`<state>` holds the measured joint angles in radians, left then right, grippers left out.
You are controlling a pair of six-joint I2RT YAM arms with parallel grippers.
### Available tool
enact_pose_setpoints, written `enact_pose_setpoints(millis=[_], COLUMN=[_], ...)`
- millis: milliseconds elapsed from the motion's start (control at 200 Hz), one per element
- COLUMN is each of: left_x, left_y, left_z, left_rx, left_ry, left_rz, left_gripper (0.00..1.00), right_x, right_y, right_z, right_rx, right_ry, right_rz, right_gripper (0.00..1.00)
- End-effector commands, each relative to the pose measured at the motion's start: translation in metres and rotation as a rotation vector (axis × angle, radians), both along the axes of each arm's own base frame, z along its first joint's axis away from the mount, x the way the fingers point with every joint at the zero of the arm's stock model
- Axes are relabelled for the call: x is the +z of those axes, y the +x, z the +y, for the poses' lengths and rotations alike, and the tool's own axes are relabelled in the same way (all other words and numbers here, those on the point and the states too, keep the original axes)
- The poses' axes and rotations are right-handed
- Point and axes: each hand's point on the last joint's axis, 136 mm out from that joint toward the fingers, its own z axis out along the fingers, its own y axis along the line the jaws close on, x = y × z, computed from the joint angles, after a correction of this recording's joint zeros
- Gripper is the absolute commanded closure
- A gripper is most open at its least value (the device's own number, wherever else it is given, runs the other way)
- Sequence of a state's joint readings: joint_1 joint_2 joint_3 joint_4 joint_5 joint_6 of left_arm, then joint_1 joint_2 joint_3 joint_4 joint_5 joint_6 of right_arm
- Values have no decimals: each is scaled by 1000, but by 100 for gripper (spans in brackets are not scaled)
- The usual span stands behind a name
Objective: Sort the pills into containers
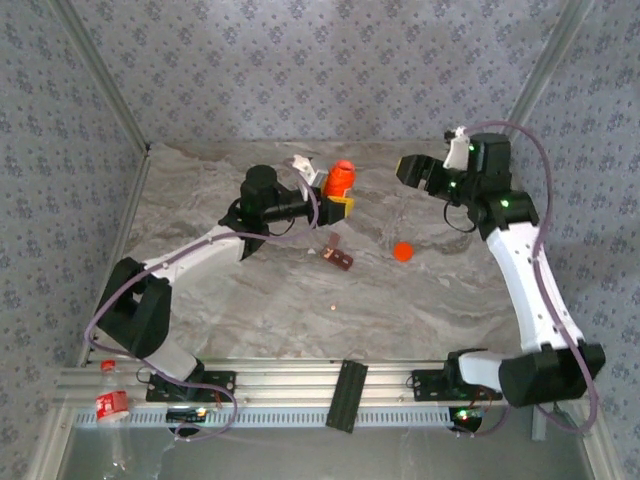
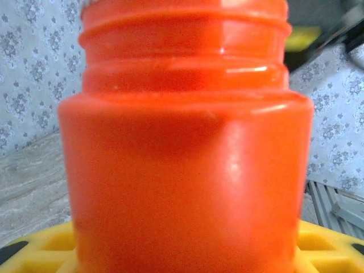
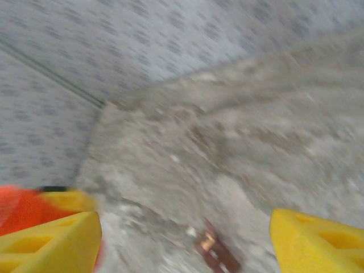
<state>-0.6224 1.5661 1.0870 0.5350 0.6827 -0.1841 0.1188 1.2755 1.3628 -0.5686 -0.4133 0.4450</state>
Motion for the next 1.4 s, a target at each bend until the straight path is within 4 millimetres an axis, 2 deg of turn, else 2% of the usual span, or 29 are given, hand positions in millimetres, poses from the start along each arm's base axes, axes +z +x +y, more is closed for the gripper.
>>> enact_pose_setpoints(millis=[0, 200, 310, 470, 690, 859, 1049, 1239, 1394], left_x=[39, 44, 44, 43, 44, 43, 42, 42, 42], left_y=[-8, -12, -13, -13, -12, -11, -11, -11, -11], left_z=[10, 13, 13, 13, 13, 13, 12, 12, 12], left_rx=[11, 13, 17, 18, 17, 19, 17, 16, 16], left_ry=[-67, -75, -74, -73, -74, -75, -75, -76, -77], left_rz=[-108, -119, -121, -116, -118, -115, -114, -111, -110], left_gripper=[100, 100, 100, 100, 100, 100, 100, 100, 100], right_x=[-93, -178, -219, -257, -280, -295, -301, -307, -308], right_y=[-9, -5, -5, -6, -8, -11, -14, -16, -16], right_z=[-21, -43, -45, -38, -30, -30, -28, -27, -27], right_rx=[-70, -105, -78, -36, -3, 9, 15, 22, 23], right_ry=[-134, -424, -548, -618, -636, -642, -637, -634, -633], right_rz=[317, 521, 611, 686, 735, 763, 771, 782, 780], right_gripper=[24, 24, 24, 25, 25, 29, 37, 38, 47])
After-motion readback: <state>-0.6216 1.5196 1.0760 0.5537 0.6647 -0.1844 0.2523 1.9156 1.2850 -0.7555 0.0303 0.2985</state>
